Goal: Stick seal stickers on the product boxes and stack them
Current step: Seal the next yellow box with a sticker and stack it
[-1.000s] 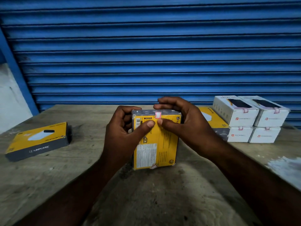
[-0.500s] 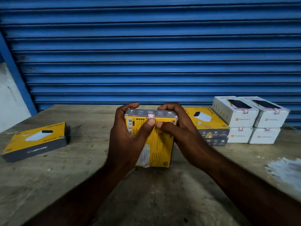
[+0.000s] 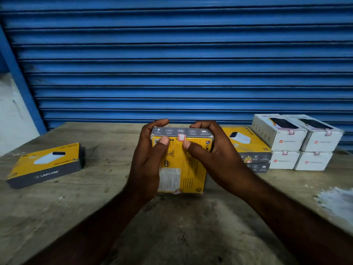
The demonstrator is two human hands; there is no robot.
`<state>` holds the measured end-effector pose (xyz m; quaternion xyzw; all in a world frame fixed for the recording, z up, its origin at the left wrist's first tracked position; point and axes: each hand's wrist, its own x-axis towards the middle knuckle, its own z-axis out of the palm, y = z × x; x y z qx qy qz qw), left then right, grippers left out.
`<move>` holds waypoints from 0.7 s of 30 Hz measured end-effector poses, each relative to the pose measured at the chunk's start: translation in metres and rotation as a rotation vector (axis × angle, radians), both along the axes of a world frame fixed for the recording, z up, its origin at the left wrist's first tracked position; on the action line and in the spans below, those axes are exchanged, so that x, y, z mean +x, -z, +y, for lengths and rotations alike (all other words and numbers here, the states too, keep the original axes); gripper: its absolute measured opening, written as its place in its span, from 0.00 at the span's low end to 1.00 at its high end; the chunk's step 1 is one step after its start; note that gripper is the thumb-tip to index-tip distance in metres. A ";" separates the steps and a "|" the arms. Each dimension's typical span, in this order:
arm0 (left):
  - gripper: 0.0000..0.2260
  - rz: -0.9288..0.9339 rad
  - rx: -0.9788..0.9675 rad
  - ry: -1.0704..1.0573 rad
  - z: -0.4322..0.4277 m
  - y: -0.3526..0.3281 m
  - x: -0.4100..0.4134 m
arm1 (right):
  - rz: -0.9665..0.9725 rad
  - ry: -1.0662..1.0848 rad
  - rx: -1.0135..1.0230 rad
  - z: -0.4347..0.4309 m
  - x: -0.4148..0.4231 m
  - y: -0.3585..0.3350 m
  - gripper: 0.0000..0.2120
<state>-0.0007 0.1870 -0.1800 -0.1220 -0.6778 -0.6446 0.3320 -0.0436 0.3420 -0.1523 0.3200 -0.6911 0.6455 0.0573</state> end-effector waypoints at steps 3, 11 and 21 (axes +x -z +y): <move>0.21 0.034 -0.041 -0.055 0.005 -0.001 0.002 | -0.027 -0.077 -0.063 0.001 0.002 0.002 0.16; 0.20 0.064 -0.035 -0.084 0.007 -0.002 0.002 | -0.024 -0.079 -0.045 0.002 0.001 0.002 0.17; 0.17 0.190 -0.256 -0.060 -0.004 -0.008 0.001 | -0.236 -0.151 -0.164 0.003 0.002 -0.013 0.17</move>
